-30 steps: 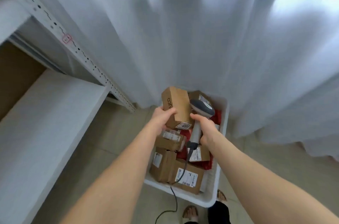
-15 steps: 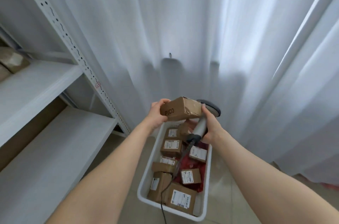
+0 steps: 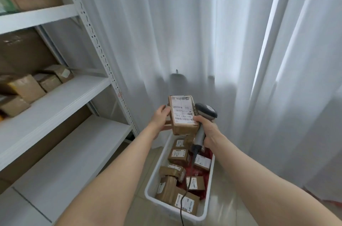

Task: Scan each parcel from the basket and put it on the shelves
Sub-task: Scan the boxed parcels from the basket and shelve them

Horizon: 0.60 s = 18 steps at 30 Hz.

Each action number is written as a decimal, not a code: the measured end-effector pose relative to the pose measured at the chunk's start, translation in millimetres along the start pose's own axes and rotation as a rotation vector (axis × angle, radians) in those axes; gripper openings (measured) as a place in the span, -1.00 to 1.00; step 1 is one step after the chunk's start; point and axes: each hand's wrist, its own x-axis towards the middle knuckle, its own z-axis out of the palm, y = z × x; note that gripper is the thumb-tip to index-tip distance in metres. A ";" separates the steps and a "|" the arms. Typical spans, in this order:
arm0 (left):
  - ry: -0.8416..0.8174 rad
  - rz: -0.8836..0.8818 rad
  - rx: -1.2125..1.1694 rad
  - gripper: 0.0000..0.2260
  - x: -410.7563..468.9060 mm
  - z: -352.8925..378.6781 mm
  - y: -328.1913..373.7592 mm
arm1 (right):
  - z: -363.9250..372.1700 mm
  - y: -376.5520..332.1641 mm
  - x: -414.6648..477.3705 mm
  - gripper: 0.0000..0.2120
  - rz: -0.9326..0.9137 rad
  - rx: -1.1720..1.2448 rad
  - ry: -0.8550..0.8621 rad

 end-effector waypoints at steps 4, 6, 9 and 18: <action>-0.141 -0.114 0.005 -0.66 -21.7 -1.9 0.4 | 0.7 1.1 -15.2 -0.67 -0.083 -0.005 0.019; -0.178 -0.154 -0.009 -0.68 -26.2 -2.7 0.1 | 0.2 0.5 -19.6 -0.67 -0.104 -0.004 0.022; -0.188 -0.179 -0.087 -0.70 -27.0 -3.3 1.5 | 0.8 -1.5 -23.8 -0.72 -0.114 -0.002 0.013; 0.038 -0.095 -0.119 -0.66 -2.8 -9.5 -12.5 | 19.6 -7.6 -37.2 -0.86 -0.169 -0.149 -0.023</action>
